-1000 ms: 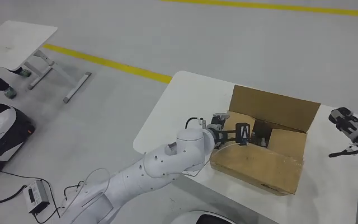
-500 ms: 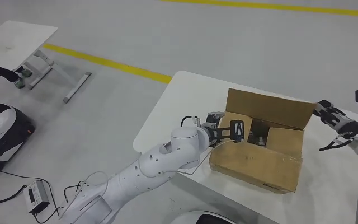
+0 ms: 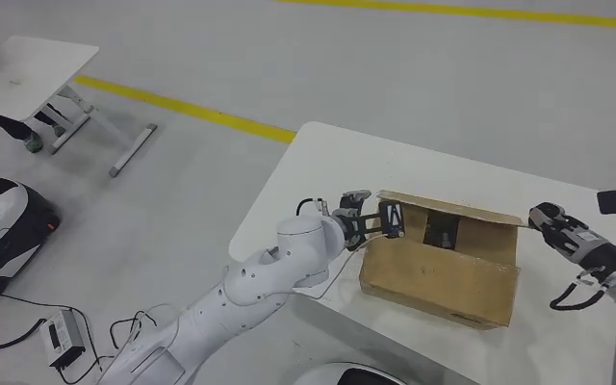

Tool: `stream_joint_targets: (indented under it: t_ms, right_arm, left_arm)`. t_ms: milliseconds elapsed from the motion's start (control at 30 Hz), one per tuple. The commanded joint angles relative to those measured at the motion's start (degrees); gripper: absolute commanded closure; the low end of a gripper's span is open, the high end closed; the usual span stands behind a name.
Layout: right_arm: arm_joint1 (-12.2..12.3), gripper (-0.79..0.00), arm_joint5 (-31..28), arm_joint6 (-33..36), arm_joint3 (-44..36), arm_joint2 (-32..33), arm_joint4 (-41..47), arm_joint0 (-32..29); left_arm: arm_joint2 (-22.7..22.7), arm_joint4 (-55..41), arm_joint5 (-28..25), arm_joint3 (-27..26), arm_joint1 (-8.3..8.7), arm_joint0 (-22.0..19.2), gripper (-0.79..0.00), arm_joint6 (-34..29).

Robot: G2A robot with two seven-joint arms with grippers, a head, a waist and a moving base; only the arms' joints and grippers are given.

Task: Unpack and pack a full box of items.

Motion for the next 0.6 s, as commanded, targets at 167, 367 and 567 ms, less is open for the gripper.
stream_joint_targets:
  t_ms: [167, 367, 567]
  right_arm:
    - [0.6, 0.000, -1.0, 1.5, -4.6, 1.4, -3.3, -5.1]
    - [0.6, 0.000, -0.8, 1.5, -7.6, 1.2, -1.7, -6.6]
    - [0.3, 0.000, 1.2, 1.4, -8.1, -2.1, -0.9, -5.5]
  left_arm:
    - [-1.4, 0.3, -0.7, -0.9, 0.17, 1.7, -0.785, 0.2]
    - [-2.2, 0.3, -1.1, -1.1, 0.18, 2.5, -0.785, 0.3]
    - [-2.2, 0.5, -1.3, -0.1, 0.00, 2.6, -0.785, 0.6]
